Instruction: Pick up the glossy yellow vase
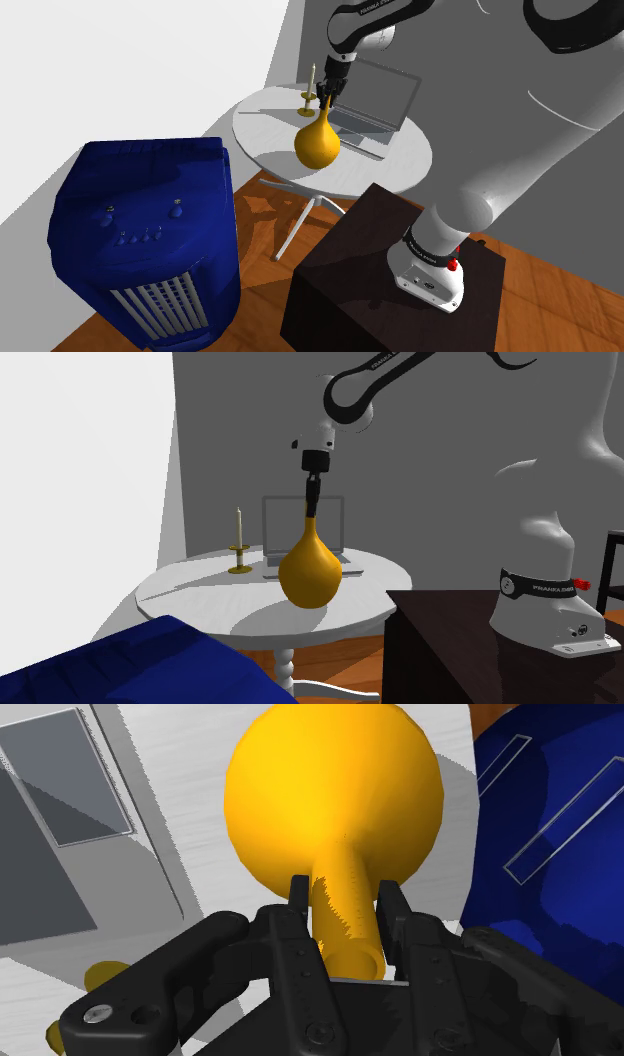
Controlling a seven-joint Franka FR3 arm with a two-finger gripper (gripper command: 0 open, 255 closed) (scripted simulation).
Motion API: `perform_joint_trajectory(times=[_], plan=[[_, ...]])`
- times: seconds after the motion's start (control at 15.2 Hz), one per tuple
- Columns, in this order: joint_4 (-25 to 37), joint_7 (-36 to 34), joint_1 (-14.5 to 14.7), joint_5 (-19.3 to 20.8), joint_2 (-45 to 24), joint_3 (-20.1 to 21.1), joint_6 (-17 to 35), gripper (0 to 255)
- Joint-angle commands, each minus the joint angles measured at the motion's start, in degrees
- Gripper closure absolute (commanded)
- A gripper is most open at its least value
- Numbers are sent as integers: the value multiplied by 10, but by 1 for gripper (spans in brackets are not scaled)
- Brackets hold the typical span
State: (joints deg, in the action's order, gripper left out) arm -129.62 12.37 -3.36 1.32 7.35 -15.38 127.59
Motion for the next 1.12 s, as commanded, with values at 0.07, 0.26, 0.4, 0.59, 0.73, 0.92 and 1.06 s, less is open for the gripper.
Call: perform_joint_trajectory(times=[0.07, 0.26, 0.4, 0.59, 0.73, 0.92, 1.06], plan=[[8, -1, 0, 2, 7, 1, -15, 255], [23, -3, 0, 4, 15, 2, -39, 255], [34, -5, 0, 5, 21, 2, -54, 255], [50, -6, 0, 7, 28, 4, -78, 255], [62, -7, 0, 8, 32, 4, -93, 255], [80, -8, 0, 9, 37, 5, -116, 255], [81, -8, 0, 9, 37, 6, -118, 255]])
